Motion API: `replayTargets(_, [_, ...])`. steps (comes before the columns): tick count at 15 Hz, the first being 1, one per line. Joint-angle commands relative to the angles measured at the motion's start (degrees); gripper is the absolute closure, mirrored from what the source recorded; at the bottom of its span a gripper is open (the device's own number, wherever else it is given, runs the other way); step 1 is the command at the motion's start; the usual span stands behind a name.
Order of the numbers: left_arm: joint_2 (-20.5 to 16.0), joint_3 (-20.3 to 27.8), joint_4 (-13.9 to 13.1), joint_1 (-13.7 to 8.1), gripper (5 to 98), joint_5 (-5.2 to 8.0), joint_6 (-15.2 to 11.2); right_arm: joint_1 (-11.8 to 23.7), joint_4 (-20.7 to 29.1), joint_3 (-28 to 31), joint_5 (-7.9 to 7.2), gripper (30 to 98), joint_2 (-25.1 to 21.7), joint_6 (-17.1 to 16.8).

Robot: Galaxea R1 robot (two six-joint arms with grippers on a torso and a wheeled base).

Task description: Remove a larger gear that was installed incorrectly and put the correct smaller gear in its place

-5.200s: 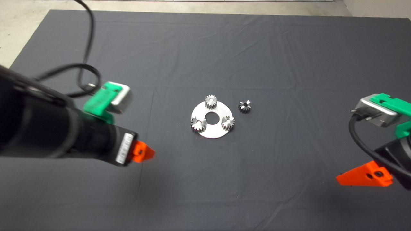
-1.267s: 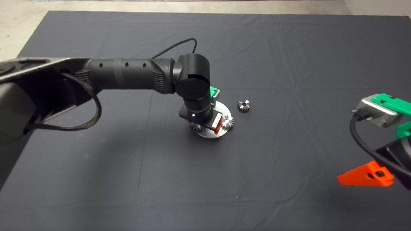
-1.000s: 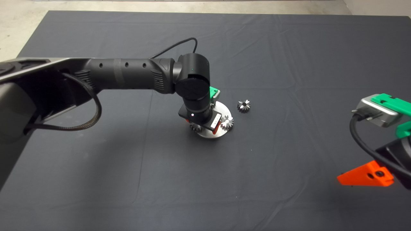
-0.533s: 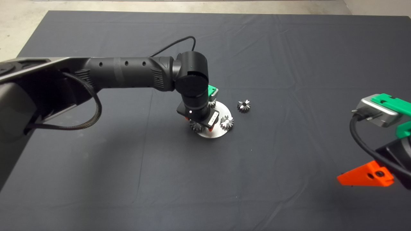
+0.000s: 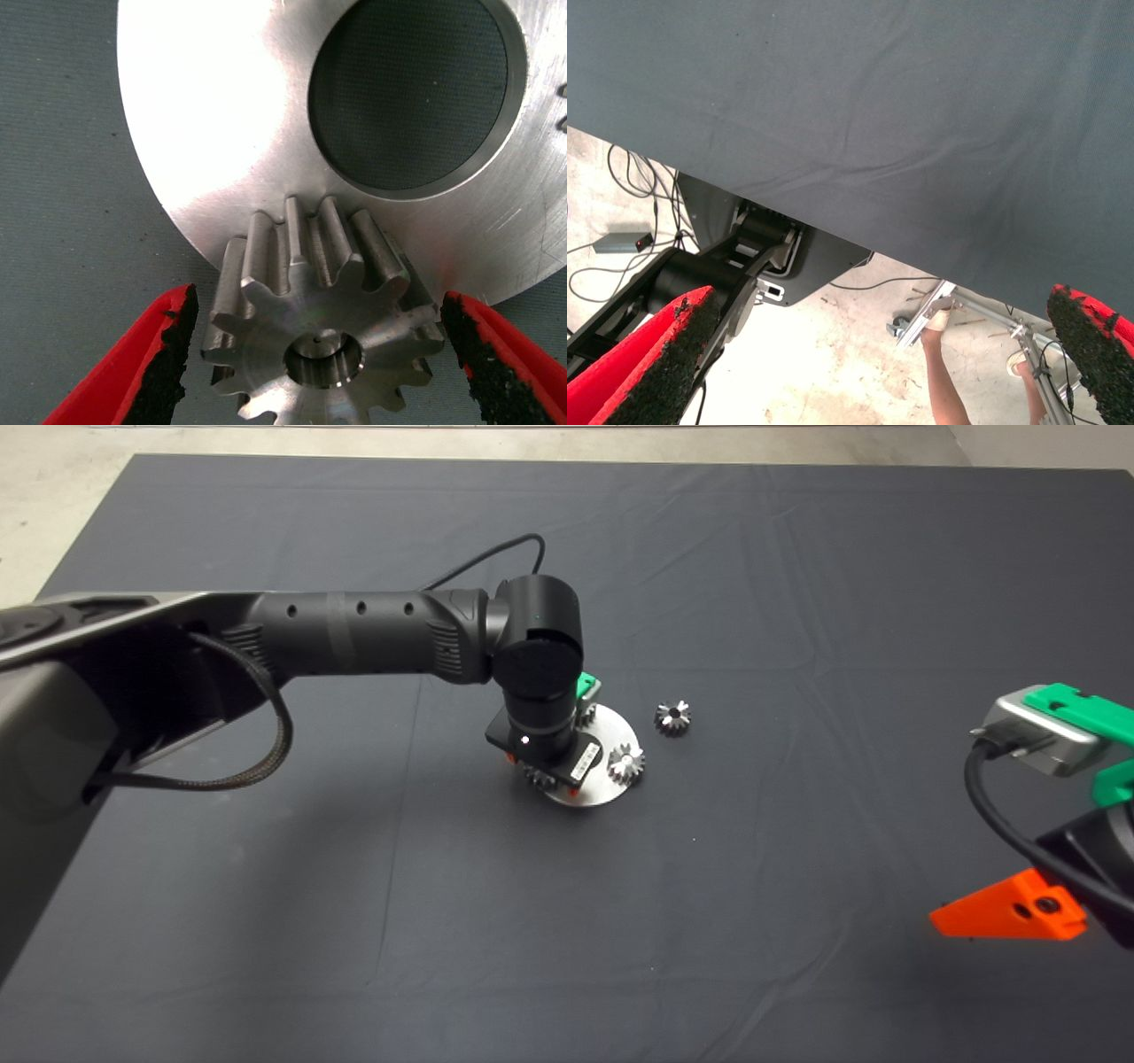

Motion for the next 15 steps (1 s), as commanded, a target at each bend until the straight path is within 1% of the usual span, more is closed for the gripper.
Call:
replayTargets(1, [0.37,0.11,-0.17,-0.12,34.1,3.11,1.09,1.09,0.86,0.15,0.15,30.8,0.15,-0.03])
replayTargets(4, [0.37,0.11,-0.08,-0.12,34.8,3.03,1.0,1.09,0.92,0.15,0.24,30.8,0.14,-0.03])
replayTargets(5, [0.46,-0.15,-0.03,-0.12,38.3,2.94,1.0,1.09,0.92,0.15,0.15,30.8,0.06,-0.03])
replayTargets(7, [0.73,-0.77,0.01,-0.12,39.3,3.11,1.0,1.09,0.92,0.15,0.15,30.8,0.14,-0.03])
replayTargets(8, [0.64,-0.77,-0.08,-0.12,42.6,3.11,1.0,1.04,0.92,0.15,0.2,30.8,0.15,-0.03])
replayTargets(11, [0.73,-0.95,-0.08,-0.29,43.6,3.03,1.09,1.07,0.92,0.15,0.17,30.8,0.13,-0.03])
replayTargets(12, [0.73,-0.95,-0.08,-0.29,47.2,3.11,1.09,1.09,0.92,0.15,0.24,30.8,0.15,-0.03])
replayTargets(14, [0.73,-1.34,-0.08,-0.38,48.5,3.03,1.27,1.0,0.92,0.15,0.15,30.8,0.15,-0.03])
replayTargets(15, [0.81,-1.56,-0.06,-0.47,48.5,3.2,1.18,1.08,0.92,0.15,0.24,30.8,0.15,-0.03])
